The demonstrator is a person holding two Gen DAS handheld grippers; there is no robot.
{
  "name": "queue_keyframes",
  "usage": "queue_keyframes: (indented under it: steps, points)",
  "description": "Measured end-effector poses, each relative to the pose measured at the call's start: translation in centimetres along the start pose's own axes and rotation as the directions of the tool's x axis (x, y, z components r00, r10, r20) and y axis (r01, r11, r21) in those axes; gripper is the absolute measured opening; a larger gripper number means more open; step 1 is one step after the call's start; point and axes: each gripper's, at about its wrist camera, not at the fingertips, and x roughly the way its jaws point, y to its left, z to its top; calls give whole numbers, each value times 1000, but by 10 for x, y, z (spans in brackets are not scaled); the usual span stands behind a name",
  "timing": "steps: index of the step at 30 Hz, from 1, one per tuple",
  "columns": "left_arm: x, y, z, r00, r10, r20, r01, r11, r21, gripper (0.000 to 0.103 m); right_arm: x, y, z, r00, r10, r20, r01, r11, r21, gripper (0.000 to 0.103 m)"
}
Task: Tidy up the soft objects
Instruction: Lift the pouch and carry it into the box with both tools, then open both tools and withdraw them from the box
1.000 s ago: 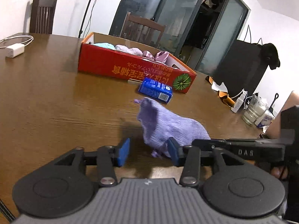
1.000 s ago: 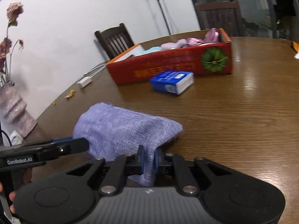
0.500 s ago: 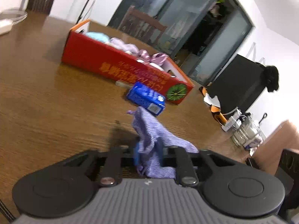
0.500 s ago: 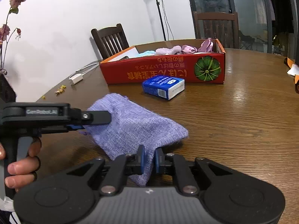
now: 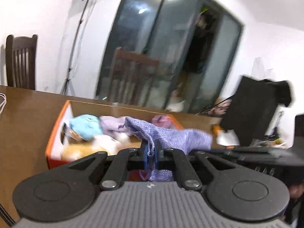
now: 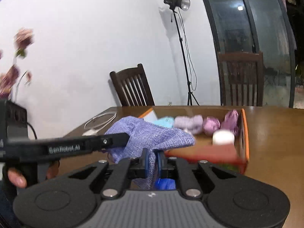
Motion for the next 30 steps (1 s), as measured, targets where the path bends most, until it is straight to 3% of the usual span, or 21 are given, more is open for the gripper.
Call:
queue_keyframes:
  steps: [4,6,9,11,15,18,22,25,30]
  points:
    - [62,10,8,992,82,-101,-76,995,70,7,72,-32,34,993,-1,-122,6,999,40,9]
    - [90,4,1,980,130,-151,-106,981,160,8,102,-43,37,981,-35,-191,41,999,22,9]
    - [115,7,-9,963,131,-234,-87,978,187,8,140,-66,32,945,-44,-324,60,997,40,10]
    - [121,7,-15,963,133,-235,-86,976,199,8,152,-70,23,929,-68,-363,77,997,11,8]
    - [126,11,-18,963,135,-234,-91,977,191,9,153,-72,17,932,-50,-360,57,998,7,5]
    - [126,11,-16,963,139,-232,-89,973,214,13,159,-60,18,918,-64,-392,53,998,-40,6]
    - [114,15,-8,962,126,-242,-74,974,214,35,161,-55,26,912,-75,-404,59,997,-54,16]
    - [93,13,0,965,114,-237,-64,976,210,46,145,-53,34,919,-82,-386,67,996,-51,33]
    - [38,0,22,981,125,-148,-87,967,241,52,93,-36,55,947,-88,-309,68,995,-77,36]
